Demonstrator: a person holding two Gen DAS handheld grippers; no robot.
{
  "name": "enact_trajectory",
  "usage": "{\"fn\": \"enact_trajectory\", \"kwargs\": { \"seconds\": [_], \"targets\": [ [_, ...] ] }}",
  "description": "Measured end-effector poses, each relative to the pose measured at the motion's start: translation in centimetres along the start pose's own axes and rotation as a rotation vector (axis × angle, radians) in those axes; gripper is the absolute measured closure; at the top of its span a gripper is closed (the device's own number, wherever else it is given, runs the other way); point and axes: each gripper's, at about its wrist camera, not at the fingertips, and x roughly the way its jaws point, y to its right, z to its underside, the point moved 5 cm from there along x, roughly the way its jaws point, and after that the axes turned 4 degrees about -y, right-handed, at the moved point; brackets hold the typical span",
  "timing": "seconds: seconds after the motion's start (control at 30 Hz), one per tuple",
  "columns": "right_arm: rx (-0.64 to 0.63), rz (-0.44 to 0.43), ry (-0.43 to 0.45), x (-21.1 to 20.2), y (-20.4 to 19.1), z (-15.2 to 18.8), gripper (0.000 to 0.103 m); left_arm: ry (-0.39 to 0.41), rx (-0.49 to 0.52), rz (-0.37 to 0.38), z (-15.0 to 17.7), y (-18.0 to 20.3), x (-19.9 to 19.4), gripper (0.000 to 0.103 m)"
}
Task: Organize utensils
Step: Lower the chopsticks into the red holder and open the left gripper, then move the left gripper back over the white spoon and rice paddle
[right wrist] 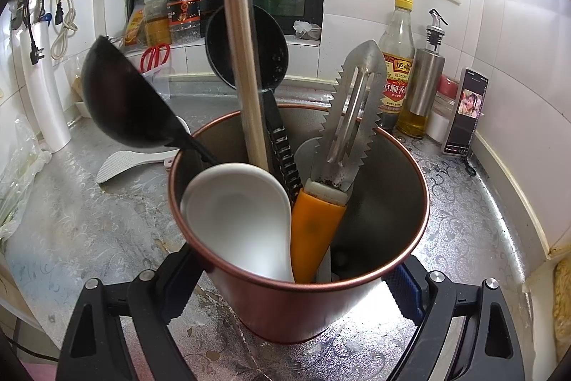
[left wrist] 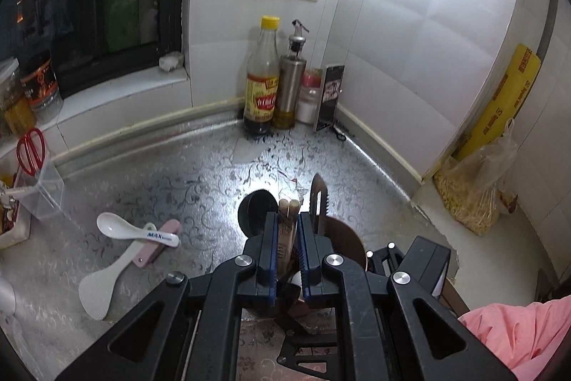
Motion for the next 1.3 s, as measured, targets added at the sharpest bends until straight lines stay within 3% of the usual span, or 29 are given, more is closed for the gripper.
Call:
{"fn": "enact_trajectory", "kwargs": {
  "seconds": [0.3,0.53,0.63,0.7,0.97,1.3],
  "targets": [
    [-0.001,0.000,0.000,-0.1,-0.1,0.0,0.010,-0.061,-0.042,0.001,0.9,-0.7,1.6,0.093],
    [-0.001,0.000,0.000,-0.1,-0.1,0.0,0.010,-0.064,-0.050,0.005,0.9,-0.7,1.4,0.091],
    [-0.001,0.000,0.000,-0.1,-0.1,0.0,0.010,-0.068,-0.060,0.004,0.9,-0.9,1.1,0.080],
    [-0.001,0.000,0.000,-0.1,-0.1,0.0,0.010,-0.059,-0.062,0.000,0.8,-0.9,0.7,0.066],
    [0.002,-0.006,0.008,-0.2,-0.1,0.0,0.010,0.030,-0.084,-0.031,0.0,-2.1,-2.5,0.065],
    [0.007,-0.016,0.043,-1.0,0.0,-0.2,0.011,0.086,-0.235,-0.102,1.1,-7.6,-4.7,0.064]
  ]
}}
